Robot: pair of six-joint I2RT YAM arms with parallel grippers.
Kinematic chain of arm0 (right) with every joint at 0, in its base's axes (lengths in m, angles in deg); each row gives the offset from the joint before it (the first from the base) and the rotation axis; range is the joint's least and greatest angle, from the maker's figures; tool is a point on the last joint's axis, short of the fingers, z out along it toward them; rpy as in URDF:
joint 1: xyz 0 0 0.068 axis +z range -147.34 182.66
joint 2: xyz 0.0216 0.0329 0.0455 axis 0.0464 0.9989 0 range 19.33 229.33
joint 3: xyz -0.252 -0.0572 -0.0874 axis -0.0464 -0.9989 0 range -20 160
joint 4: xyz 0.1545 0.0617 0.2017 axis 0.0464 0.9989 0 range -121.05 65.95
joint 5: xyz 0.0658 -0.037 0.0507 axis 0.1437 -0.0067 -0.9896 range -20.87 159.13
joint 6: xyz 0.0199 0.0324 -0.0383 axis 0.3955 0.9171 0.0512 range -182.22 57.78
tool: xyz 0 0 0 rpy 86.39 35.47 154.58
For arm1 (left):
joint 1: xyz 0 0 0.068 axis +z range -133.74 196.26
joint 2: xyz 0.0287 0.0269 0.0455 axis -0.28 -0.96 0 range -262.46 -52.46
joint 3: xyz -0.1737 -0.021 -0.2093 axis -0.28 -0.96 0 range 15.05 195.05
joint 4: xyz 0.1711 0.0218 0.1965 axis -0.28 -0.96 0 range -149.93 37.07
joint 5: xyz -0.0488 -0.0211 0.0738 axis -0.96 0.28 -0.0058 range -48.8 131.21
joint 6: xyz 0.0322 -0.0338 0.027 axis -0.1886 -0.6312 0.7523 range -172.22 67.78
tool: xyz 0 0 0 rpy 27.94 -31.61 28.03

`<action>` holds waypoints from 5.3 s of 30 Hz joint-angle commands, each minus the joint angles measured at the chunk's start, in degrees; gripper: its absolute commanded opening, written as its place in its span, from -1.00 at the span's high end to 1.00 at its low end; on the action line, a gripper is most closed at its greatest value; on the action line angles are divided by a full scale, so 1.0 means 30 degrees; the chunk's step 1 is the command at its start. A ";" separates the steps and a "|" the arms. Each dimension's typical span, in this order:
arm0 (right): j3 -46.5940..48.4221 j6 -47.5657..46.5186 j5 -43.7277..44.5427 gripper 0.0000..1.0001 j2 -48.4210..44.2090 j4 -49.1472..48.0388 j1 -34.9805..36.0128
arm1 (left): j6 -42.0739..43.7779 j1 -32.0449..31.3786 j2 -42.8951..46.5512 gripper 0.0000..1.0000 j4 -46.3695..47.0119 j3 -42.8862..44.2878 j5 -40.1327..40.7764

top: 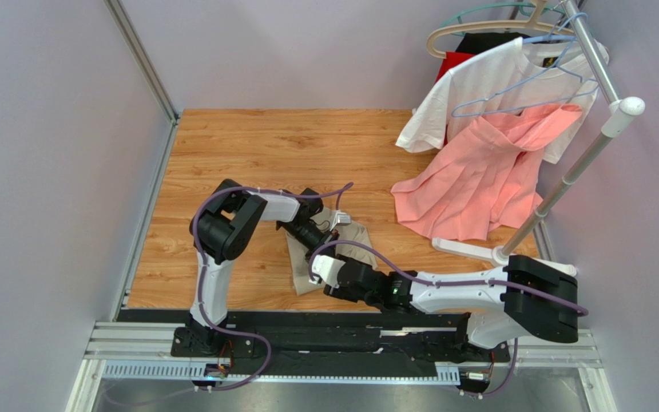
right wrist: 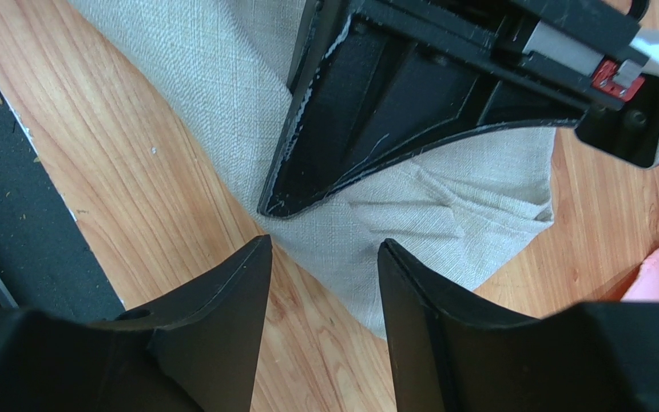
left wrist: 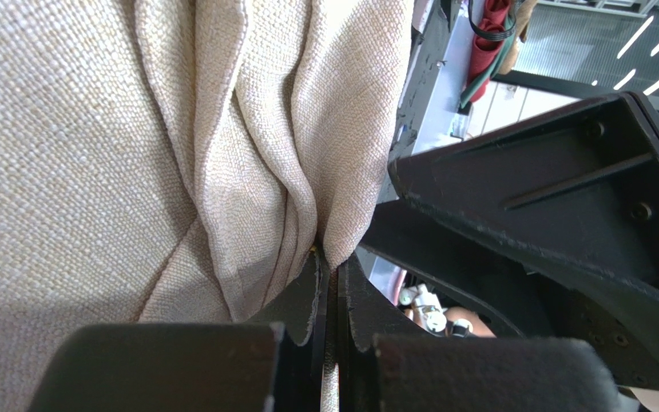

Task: Fold the napkin, place the utensils inside, and roll it up
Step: Roll the napkin with the utensil

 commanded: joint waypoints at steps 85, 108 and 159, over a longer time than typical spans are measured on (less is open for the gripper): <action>0.2416 0.6175 -0.7425 0.20 0.4304 0.1685 -0.3904 | -1.7301 0.3314 2.2027 -0.25 1.3948 -1.8366 1.4741; 0.2445 0.6819 -0.8127 0.20 0.4772 0.1187 -0.3875 | -1.5602 0.2874 1.8712 0.27 1.6585 -1.8688 1.5592; 0.5346 -0.0005 0.0221 -0.07 0.4505 -0.0100 0.0550 | -0.9039 0.3636 0.9687 1.00 0.6390 -0.7527 1.4127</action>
